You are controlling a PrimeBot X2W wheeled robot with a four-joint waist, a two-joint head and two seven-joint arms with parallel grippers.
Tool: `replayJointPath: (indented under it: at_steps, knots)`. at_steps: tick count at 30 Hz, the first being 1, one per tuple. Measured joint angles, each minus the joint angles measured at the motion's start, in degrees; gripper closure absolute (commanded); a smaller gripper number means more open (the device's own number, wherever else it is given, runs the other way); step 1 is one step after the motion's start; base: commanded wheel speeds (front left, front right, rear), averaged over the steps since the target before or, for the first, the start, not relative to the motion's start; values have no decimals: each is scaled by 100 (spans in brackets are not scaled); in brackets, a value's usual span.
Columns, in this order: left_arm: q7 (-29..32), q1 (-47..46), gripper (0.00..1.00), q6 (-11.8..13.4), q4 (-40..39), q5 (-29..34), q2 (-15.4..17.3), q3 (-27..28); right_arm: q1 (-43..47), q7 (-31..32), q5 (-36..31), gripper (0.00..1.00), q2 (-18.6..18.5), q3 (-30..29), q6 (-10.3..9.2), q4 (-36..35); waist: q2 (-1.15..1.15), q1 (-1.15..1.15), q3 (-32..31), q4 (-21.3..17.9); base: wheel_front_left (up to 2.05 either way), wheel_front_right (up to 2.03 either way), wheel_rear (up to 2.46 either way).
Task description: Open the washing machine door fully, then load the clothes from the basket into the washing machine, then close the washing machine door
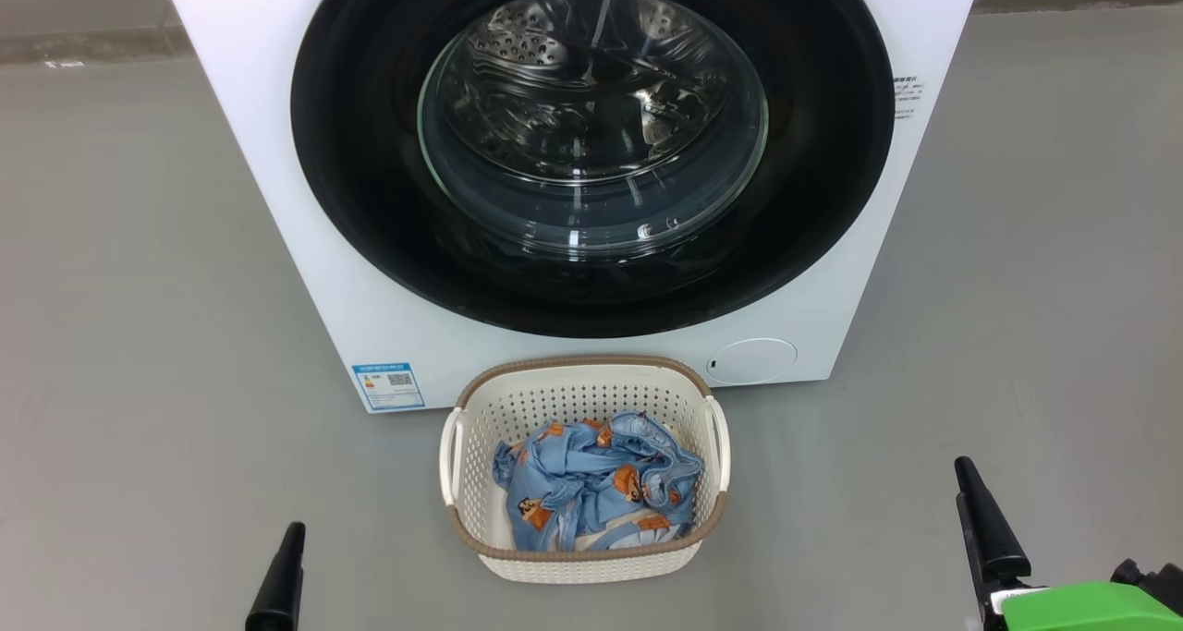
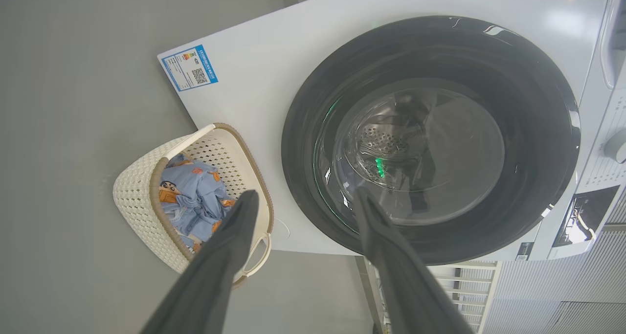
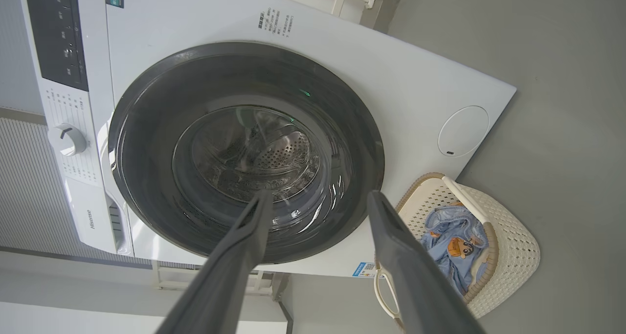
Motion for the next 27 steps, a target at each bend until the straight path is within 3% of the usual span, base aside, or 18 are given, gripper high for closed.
replayJointPath:
  at_steps: [27]
  knots:
    - [-447, 4, 0, 101, -172, 2621, 41, -219, 4, -453, -2285, 0, -199, 371, 0, -263, 0, 0, 26, 14, 0, 0, 0]
